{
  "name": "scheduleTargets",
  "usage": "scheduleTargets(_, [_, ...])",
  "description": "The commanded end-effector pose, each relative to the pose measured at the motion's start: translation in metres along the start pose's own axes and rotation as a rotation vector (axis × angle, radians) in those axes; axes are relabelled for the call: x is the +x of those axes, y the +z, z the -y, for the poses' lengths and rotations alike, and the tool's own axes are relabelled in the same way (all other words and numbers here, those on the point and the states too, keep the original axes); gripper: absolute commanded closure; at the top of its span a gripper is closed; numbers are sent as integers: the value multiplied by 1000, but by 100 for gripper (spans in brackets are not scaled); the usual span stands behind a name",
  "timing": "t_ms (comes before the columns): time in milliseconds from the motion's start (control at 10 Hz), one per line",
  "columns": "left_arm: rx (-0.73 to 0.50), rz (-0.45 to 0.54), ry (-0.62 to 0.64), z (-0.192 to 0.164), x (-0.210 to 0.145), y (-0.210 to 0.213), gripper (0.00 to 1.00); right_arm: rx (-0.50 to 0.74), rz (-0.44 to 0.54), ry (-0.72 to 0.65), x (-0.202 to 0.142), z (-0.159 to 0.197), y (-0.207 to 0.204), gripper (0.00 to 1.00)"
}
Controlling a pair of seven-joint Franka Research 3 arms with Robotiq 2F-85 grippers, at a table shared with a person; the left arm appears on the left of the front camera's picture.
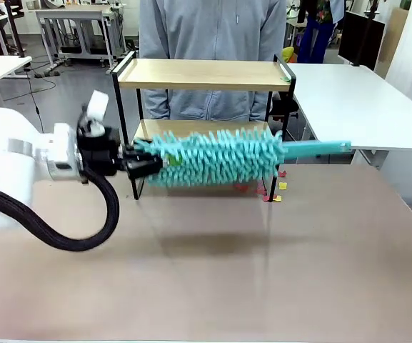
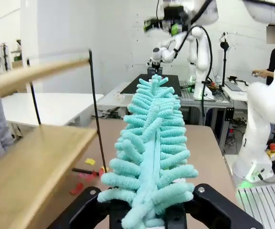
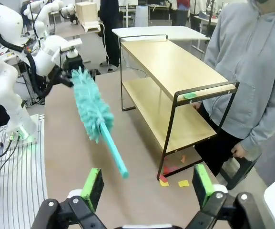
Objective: Clean the shelf.
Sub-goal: Hand the Duster back to the human.
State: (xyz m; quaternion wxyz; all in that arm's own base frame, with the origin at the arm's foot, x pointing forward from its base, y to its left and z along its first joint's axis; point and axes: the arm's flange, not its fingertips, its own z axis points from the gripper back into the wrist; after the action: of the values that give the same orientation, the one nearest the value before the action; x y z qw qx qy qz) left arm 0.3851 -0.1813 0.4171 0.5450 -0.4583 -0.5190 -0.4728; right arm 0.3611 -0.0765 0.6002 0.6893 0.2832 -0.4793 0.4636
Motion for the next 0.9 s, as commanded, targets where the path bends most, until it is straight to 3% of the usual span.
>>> scheduleTargets(0, [41, -15, 22, 16, 81, 22, 81, 0, 9, -14, 4, 2, 3, 0])
scheduleTargets(200, [160, -12, -9, 11, 157, 61, 81, 0, 9, -14, 4, 2, 3, 0])
scheduleTargets(400, [326, 49, 23, -6, 205, 105, 81, 0, 9, -14, 4, 2, 3, 0])
scheduleTargets(600, [553, 94, 64, -41, 218, 154, 81, 0, 9, -14, 4, 2, 3, 0])
scheduleTargets(800, [705, 112, 119, -75, 206, 192, 81, 0, 9, -14, 4, 2, 3, 0])
